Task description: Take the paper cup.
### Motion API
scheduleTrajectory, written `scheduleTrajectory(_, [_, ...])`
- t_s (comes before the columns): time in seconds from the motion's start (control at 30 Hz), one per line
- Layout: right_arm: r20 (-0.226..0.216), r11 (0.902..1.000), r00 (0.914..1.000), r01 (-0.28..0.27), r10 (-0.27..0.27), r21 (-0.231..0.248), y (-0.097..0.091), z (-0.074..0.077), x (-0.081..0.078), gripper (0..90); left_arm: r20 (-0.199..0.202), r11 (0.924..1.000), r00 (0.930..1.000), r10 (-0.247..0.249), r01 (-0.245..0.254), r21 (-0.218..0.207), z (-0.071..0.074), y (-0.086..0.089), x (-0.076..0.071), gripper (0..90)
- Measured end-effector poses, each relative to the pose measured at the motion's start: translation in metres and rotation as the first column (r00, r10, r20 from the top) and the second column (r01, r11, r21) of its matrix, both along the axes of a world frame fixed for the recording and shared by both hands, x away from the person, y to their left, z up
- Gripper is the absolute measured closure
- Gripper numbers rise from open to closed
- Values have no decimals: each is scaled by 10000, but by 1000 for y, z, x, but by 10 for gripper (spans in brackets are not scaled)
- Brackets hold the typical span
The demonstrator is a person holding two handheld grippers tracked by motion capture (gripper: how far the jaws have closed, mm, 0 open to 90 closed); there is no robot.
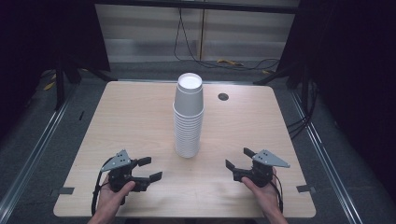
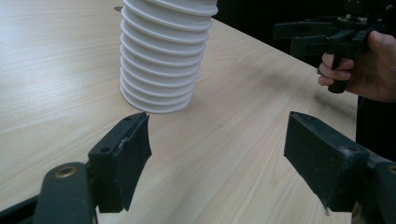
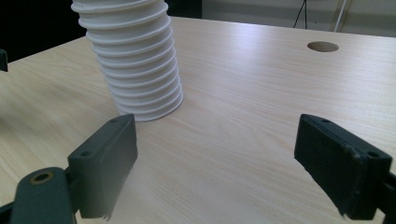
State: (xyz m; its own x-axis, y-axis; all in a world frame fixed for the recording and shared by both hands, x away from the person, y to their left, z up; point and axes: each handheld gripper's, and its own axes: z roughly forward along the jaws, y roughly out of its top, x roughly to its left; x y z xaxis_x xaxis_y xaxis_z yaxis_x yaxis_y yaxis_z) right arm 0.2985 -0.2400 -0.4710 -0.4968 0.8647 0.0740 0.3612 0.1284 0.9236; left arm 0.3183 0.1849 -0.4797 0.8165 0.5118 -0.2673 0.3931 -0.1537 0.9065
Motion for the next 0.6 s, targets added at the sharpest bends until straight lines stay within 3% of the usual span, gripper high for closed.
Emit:
scheduleTrajectory(0.07, [-132,9999,9999,-32,34,128,-2,-1,2,133,-24,9998,9999,139,-138,116,0,-1,0,206])
scheduleTrajectory(0.23, [-165,9994,9995,-253,257,232,-3,0,1,135,208,9997,9997,-125,121,206,0,-4,0,205])
scheduleTrajectory(0.43, [-162,9984,9984,-532,535,211,0,3,-1,135,438,9983,9990,91,-116,563,1,-6,-3,192])
scheduleTrajectory(0.6, [-80,9979,9981,-615,617,210,3,8,-2,135,351,9987,9992,-182,164,485,0,-6,-5,160])
